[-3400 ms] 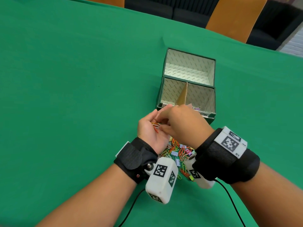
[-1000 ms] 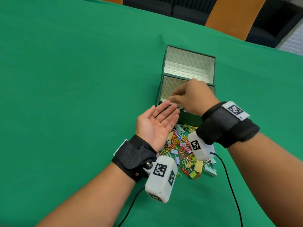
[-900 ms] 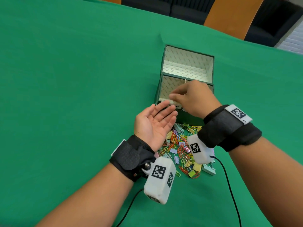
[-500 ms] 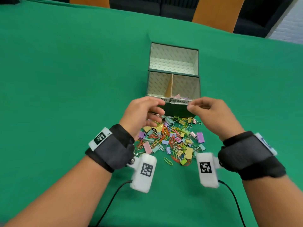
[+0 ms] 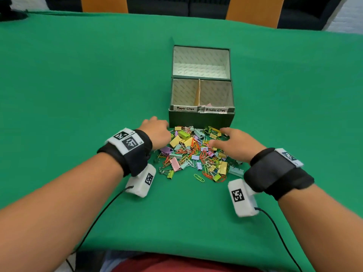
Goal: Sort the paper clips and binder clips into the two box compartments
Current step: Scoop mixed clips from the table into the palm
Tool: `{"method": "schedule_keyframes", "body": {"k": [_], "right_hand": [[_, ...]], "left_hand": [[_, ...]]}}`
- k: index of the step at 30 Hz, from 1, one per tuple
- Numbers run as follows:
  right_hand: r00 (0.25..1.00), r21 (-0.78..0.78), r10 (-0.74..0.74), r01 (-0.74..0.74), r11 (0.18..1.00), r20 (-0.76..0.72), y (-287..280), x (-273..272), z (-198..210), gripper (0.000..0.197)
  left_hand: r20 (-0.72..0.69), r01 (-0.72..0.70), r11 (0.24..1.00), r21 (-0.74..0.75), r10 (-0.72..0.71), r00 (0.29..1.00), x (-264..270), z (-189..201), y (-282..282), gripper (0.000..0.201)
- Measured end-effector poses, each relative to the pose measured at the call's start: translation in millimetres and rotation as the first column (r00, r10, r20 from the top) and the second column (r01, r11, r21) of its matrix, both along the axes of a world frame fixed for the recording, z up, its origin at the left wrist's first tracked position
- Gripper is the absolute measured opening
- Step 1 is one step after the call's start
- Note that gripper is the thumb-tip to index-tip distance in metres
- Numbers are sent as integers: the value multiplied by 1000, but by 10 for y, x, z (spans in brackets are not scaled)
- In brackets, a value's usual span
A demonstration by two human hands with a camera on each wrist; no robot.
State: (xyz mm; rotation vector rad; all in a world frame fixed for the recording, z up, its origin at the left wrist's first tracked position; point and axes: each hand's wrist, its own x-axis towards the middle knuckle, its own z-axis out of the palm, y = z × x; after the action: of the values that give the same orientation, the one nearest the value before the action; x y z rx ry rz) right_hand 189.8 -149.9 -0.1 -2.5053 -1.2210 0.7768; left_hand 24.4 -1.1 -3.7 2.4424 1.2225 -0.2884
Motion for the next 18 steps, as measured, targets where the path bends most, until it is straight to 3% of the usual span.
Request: {"method": "schedule_keyframes", "body": {"k": [5, 8, 11, 13, 16, 18], "right_hand": [[998, 29, 56, -55, 998, -41, -99, -26, 11, 77], [999, -1, 47, -47, 999, -6, -221, 43, 82, 97], [997, -158, 42, -31, 987, 64, -342, 102, 130, 125], [996, -245, 64, -48, 968, 55, -381, 71, 138, 131], [993, -268, 111, -96, 959, 38, -341, -50, 127, 127], [989, -254, 141, -126, 959, 42, -278, -134, 120, 122]], "left_hand": [[110, 77, 994, -73, -68, 992, 22, 50, -117, 44], [84, 95, 995, -36, -92, 992, -60, 127, -90, 44], [-106, 128, 988, 83, -119, 987, -162, 188, -45, 65], [-174, 143, 989, 20, -138, 975, -182, 194, -76, 85], [-133, 135, 982, -128, -152, 979, -148, 143, -193, 106], [-83, 143, 976, -165, -158, 984, -114, 98, -250, 106]]}}
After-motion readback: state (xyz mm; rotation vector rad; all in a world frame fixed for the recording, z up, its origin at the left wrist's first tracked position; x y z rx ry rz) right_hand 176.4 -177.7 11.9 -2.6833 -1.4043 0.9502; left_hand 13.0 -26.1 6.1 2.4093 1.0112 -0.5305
